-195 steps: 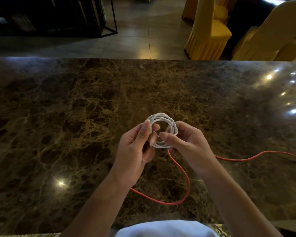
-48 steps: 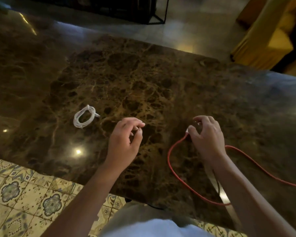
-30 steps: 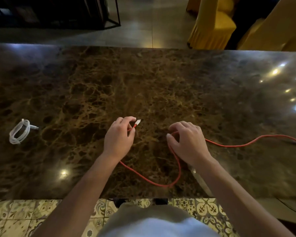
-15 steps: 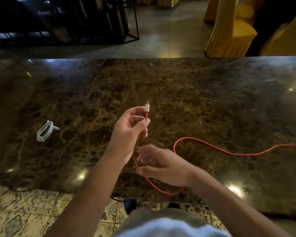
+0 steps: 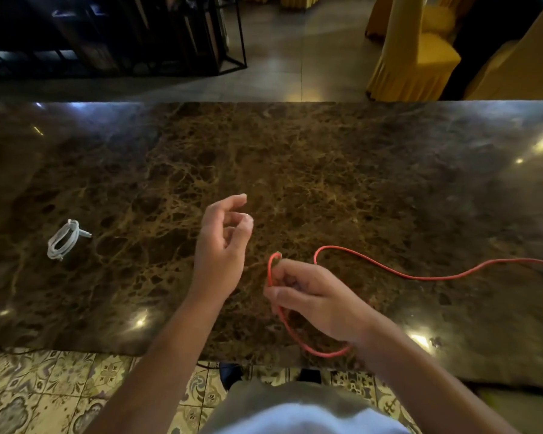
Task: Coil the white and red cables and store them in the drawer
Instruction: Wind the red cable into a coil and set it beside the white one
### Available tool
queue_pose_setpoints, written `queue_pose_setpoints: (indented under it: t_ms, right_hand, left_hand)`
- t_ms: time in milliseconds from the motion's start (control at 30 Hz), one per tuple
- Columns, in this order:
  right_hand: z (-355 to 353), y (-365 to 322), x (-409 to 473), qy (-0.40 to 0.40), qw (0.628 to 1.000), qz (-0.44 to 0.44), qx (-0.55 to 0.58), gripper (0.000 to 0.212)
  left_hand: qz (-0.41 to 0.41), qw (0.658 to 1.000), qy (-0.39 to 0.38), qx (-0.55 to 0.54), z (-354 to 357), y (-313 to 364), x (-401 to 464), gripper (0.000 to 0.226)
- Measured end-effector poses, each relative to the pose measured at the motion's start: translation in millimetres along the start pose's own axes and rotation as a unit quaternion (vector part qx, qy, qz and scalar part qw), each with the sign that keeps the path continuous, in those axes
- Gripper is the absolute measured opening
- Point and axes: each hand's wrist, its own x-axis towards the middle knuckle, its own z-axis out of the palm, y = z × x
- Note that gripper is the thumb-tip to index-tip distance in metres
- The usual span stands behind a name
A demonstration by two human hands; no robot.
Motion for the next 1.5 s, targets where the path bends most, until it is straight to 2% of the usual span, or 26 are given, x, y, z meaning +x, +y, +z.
queue_pose_setpoints:
  t_ms: [100,267,333,433,500,567,633,700,767,800,833,900,967,1067,1100,1167,1267,1333,1433,1500]
  right_hand:
    - [-16,-3,-4,0.03,0.999,-0.015,0.015,0.017]
    - [-35,-16,-5,0.113,0.983,-0.066,0.13,0.021]
    - [-41,-24,-3,0.153,0.964,-0.079,0.201,0.017]
    - [-46,-36,2,0.163,0.928,-0.072,0.328,0.016]
    - [-53,-42,7,0.17,0.911,-0.077,0.367,0.015]
    - [-66,-50,10,0.205,0.895,-0.092,0.384,0.014]
    - [-86,-56,9,0.257,0.866,-0.104,0.415,0.022]
    - [-105,-59,6,0.299,0.839,-0.1,0.443,0.02]
    - [-111,-55,6,0.315,0.828,-0.08,0.457,0.016]
    - [-108,-51,7,0.314,0.829,-0.063,0.459,0.016]
    - [-102,-47,8,0.306,0.832,-0.046,0.46,0.016]
    - [-87,-41,8,0.279,0.837,-0.024,0.469,0.017]
    - [-75,-42,7,0.247,0.836,-0.019,0.49,0.017]
    - [-70,-53,4,0.228,0.83,-0.036,0.508,0.018]
    - [-73,-58,3,0.236,0.824,-0.05,0.513,0.019]
    - [-87,-63,-2,0.275,0.802,-0.079,0.524,0.019]
    - [-125,-50,-9,0.4,0.79,-0.088,0.456,0.014]
    - [-145,-22,-10,0.477,0.796,-0.036,0.371,0.012]
    - [-154,19,-9,0.496,0.812,0.06,0.3,0.014]
    - [-151,29,-8,0.467,0.84,0.116,0.252,0.013]
  left_hand:
    - [0.046,0.998,-0.012,0.041,-5,-5,-3,0.019]
    - [0.029,0.996,-0.082,-0.002,10,-15,-23,0.016]
    - [0.004,0.986,-0.146,-0.082,22,-15,-29,0.028]
    - [0.002,0.942,-0.279,-0.185,42,-5,-37,0.067]
    - [0.035,0.923,-0.346,-0.166,53,-2,-40,0.079]
    - [0.087,0.915,-0.379,-0.11,55,-9,-40,0.083]
    - [0.121,0.911,-0.392,-0.052,50,-17,-42,0.081]
    - [0.099,0.913,-0.394,-0.013,47,-19,-45,0.064]
    - [0.152,0.935,-0.314,0.061,51,-23,-46,0.039]
    - [0.194,0.942,-0.256,0.098,55,-23,-45,0.041]
    - [0.232,0.944,-0.203,0.115,62,-24,-43,0.054]
    - [0.279,0.936,-0.16,0.143,73,-22,-32,0.074]
    - [0.29,0.918,-0.214,0.167,81,-16,-24,0.073]
    - [0.289,0.891,-0.299,0.182,91,-24,-23,0.03]
    - [0.279,0.891,-0.304,0.193,92,-28,-23,0.023]
    - [0.225,0.913,-0.284,0.19,86,-35,-23,0.028]
    - [0.047,0.961,-0.27,0.044,61,-28,-20,0.036]
    - [-0.048,0.966,-0.245,-0.072,43,-17,-14,0.039]
    - [-0.095,0.947,-0.25,-0.176,23,9,-4,0.036]
    - [-0.133,0.893,-0.306,-0.302,10,27,5,0.024]
